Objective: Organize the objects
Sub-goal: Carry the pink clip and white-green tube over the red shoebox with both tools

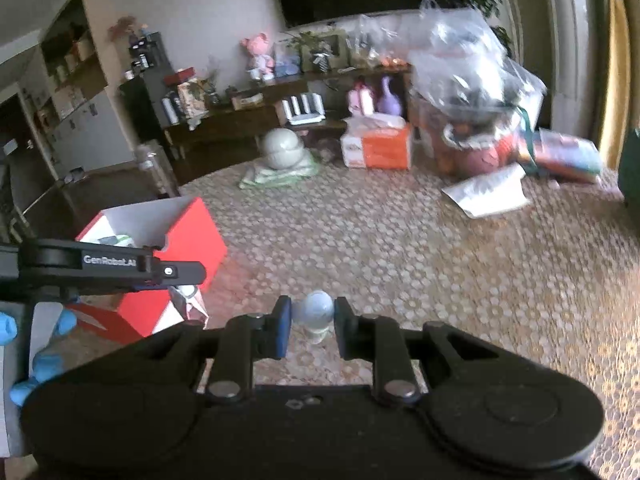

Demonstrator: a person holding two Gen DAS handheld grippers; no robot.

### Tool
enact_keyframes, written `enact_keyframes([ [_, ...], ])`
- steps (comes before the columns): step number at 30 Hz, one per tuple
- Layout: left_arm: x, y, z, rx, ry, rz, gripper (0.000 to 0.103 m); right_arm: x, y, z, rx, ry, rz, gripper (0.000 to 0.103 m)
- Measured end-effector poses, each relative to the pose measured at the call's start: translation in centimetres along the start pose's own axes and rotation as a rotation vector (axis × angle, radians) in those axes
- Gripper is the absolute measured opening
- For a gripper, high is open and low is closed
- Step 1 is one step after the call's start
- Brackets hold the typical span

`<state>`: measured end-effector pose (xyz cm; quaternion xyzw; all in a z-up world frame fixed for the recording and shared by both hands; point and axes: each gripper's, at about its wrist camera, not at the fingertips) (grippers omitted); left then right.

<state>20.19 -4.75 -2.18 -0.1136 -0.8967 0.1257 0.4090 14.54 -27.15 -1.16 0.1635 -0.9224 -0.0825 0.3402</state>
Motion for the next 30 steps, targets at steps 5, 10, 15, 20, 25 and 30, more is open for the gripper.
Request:
enact_keyframes([
  [5, 2.1, 0.9, -1.1, -0.02, -0.033, 0.0, 0.022, 0.4, 2.2, -2.0, 0.036, -0.033, -0.029, 0.022],
  [10, 4.0, 2.3, -2.6, -0.036, -0.073, -0.015, 0.022, -0.1, 4.5, -4.4, 0.064, -0.05, -0.064, 0.022],
  [15, 5.4, 4.5, -4.5, -0.041, -0.098, -0.056, 0.022, -1.8, 7.4, -6.5, 0.1, -0.044, -0.106, 0.022],
  [20, 6.7, 7.6, -6.1, -0.04, -0.121, -0.114, 0.022, -3.8, 10.7, -8.5, 0.155, -0.045, -0.144, 0.022],
  [25, 7.4, 10.9, -7.5, -0.035, -0.122, -0.17, 0.022, -6.0, 14.2, -10.5, 0.198, -0.07, -0.185, 0.022],
  [30, 7.1, 14.3, -8.3, -0.028, -0.11, -0.225, 0.022, -9.0, 16.8, -10.9, 0.227, -0.058, -0.198, 0.022],
])
Point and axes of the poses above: each gripper's, at about its wrist camera, not at the fingertips, and x roughly against the way its jaws point, y to its left, z to its underside, and after that the axes turned 4 degrees about -z, right-handed
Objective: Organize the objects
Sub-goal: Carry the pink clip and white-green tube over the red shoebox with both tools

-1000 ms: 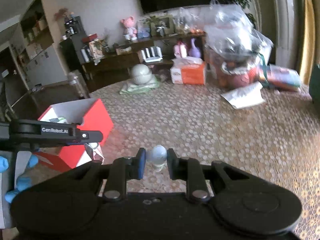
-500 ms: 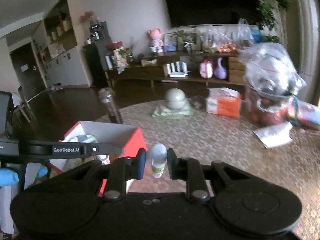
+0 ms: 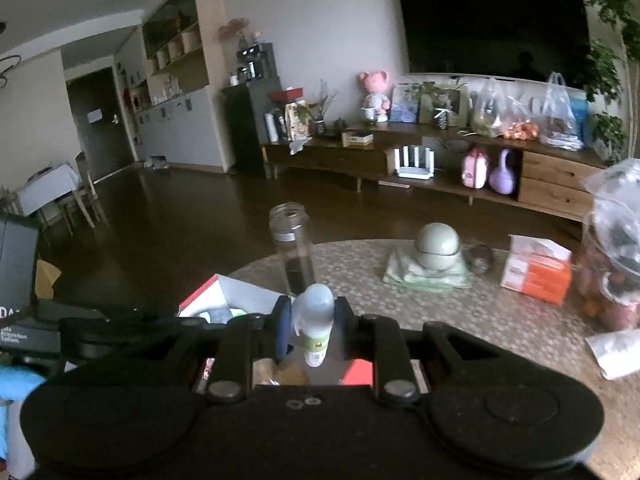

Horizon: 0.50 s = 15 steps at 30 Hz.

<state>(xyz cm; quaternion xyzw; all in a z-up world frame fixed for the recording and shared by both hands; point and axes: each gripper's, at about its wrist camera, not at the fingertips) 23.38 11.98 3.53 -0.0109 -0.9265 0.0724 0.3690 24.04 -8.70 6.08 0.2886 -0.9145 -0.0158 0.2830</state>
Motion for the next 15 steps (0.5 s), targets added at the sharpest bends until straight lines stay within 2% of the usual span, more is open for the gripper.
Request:
enact_keyframes([
  [10, -4.2, 4.6, 0.7, 0.001, 0.054, -0.104, 0.022, -7.9, 1.1, 2.4, 0.046, 0.124, 0.06, 0.022],
  [15, -6.5, 5.9, 1.4, -0.003, 0.092, -0.128, 0.022, -9.7, 1.4, 4.5, 0.048, 0.193, 0.063, 0.022],
])
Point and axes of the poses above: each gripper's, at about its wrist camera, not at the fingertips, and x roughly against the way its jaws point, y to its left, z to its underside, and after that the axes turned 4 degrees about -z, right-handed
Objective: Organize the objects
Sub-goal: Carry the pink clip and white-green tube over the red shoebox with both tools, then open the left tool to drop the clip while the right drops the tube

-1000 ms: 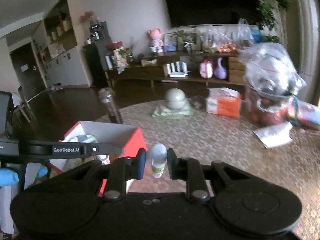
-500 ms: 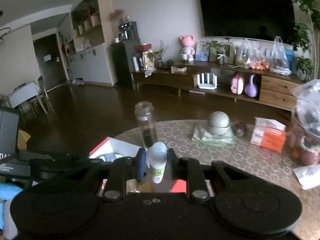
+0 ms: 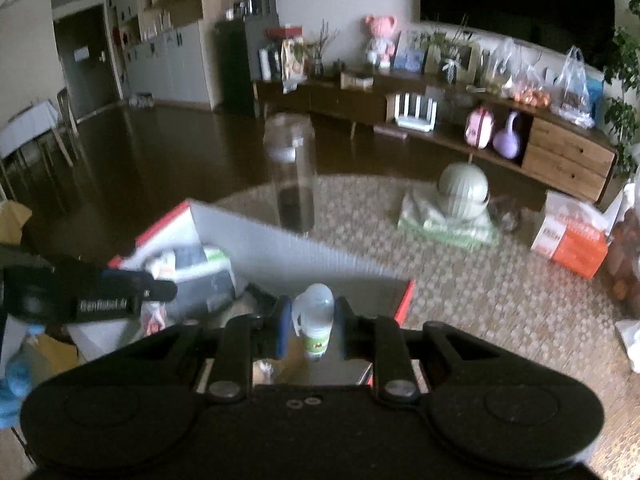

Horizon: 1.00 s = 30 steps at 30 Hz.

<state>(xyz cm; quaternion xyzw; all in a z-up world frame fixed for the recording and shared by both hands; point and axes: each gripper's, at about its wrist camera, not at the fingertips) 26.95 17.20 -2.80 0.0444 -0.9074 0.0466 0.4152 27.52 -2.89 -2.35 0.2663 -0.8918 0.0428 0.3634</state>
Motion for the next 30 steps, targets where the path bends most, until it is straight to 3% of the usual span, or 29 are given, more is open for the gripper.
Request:
enact_keyframes([
  [8, -2.7, 0.5, 1.0, -0.031, 0.062, 0.016, 0.022, 0.5, 1.8, 2.8, 0.047, 0.075, -0.057, 0.023],
  [12, -3.5, 0.5, 1.6, -0.038, 0.098, 0.026, 0.022, 0.4, 2.8, 3.6, 0.092, 0.114, -0.057, 0.024],
  [21, -4.3, 0.6, 3.4, -0.051, 0.146, 0.009, 0.022, -0.5, 2.7, 4.7, 0.061, 0.174, -0.039, 0.029],
  [27, -3.8, 0.4, 3.8, -0.054, 0.134, 0.006, 0.022, 0.2, 3.1, 5.1, 0.061, 0.164, -0.067, 0.042],
  [30, -3.3, 0.1, 4.0, -0.064, 0.121, 0.01, 0.023, 0.8, 3.4, 5.0, 0.064, 0.145, -0.063, 0.058],
])
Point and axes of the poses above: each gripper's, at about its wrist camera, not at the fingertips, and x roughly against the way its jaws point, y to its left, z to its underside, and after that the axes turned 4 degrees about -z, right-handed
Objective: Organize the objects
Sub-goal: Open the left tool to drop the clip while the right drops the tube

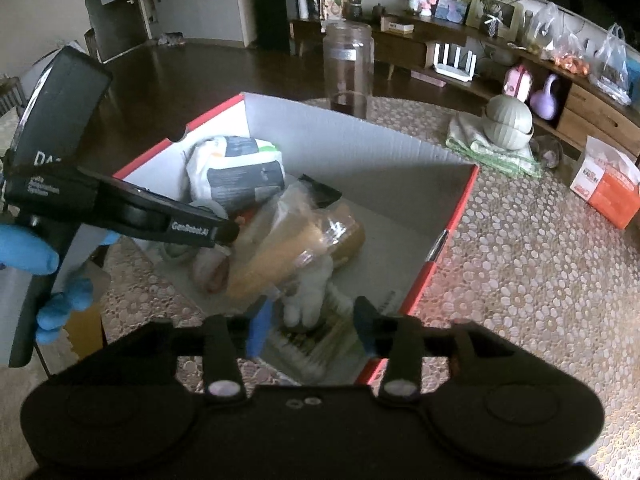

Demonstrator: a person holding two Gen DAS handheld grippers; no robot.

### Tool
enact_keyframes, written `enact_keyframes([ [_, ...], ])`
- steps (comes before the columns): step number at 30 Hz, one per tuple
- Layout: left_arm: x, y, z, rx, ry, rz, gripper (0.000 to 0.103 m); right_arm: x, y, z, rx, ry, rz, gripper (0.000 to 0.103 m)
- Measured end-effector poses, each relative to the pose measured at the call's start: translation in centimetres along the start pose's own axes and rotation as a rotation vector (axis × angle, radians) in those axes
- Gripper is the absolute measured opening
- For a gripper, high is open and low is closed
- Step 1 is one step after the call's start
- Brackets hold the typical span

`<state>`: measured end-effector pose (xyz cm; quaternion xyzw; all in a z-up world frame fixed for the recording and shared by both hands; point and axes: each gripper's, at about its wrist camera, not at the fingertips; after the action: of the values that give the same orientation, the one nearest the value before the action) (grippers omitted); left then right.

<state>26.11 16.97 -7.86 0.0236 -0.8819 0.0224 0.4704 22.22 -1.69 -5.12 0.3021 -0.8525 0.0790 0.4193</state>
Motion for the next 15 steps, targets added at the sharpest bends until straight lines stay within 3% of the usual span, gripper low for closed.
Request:
enact_keyframes([
  [5, 1.9, -0.6, 0.5, -0.031, -0.04, 0.001, 0.026, 1.5, 0.2, -0.1, -0.003, -0.038, -0.005, 0.064],
  [8, 3.0, -0.7, 0.7, -0.035, -0.056, 0.002, 0.037, 2.4, 0.2, 0.0, -0.009, -0.056, -0.011, 0.065],
  [10, 4.0, -0.8, 1.0, -0.033, -0.081, 0.01, 0.067, 3.1, 0.3, 0.2, -0.011, -0.073, -0.013, 0.065],
  [15, 6.5, -1.5, 1.6, -0.072, -0.132, -0.006, 0.069, 4.9, 0.4, 0.6, -0.021, -0.118, -0.018, 0.07],
])
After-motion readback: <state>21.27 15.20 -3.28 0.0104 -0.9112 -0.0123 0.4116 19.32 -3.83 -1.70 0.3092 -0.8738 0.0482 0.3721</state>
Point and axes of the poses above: each gripper's, at about its wrist camera, not at the fingertips, and x roughly against the way its jaws point, y to its left, z to its underside, and after that the axes turned 4 degrees about -z, right-handed
